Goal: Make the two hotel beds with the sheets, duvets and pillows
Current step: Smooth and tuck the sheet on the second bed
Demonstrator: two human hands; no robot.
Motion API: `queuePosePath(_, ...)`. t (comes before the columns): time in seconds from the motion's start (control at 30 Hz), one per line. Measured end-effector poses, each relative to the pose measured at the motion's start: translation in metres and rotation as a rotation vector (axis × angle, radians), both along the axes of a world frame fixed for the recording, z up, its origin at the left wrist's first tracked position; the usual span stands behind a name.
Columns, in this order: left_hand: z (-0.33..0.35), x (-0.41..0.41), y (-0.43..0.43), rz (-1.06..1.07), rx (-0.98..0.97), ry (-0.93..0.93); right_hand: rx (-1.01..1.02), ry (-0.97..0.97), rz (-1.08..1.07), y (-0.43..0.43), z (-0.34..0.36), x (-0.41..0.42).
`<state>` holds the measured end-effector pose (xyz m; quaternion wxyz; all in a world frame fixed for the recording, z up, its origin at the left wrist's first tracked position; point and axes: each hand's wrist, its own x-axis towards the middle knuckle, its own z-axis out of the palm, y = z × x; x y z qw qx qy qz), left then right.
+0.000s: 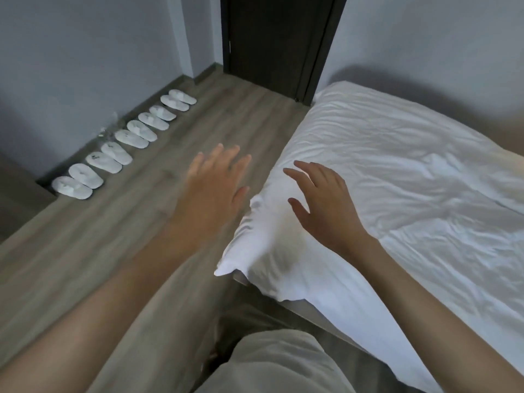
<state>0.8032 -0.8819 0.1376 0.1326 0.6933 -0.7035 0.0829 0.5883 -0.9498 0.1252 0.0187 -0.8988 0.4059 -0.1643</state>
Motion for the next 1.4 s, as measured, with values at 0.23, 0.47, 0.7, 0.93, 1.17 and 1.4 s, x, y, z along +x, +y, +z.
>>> queuePosePath(0.23,-0.011,0.105,-0.077,-0.128,-0.031,-0.016,-0.02,0.0,-0.073,-0.061,-0.011,0.099)
queuePosePath(0.47,0.004,0.22,-0.206,-0.195,0.081,-0.089,-0.019,-0.02,-0.153,-0.187,-0.007,0.218)
queuePosePath(0.7,0.027,0.301,-0.348,-0.276,0.099,-0.053,-0.069,-0.022,-0.27,-0.305,0.023,0.297)
queuePosePath(0.93,0.017,0.348,-0.515,-0.4,0.063,0.02,-0.096,0.012,-0.471,-0.414,0.015,0.333)
queuePosePath(1.17,0.017,0.376,-0.695,-0.655,0.073,-0.004,-0.075,0.018,-0.744,-0.542,0.016,0.367)
queuePosePath(1.4,0.022,0.363,-0.846,-0.887,0.076,-0.023,-0.045,0.015,-0.966,-0.636,0.028,0.381)
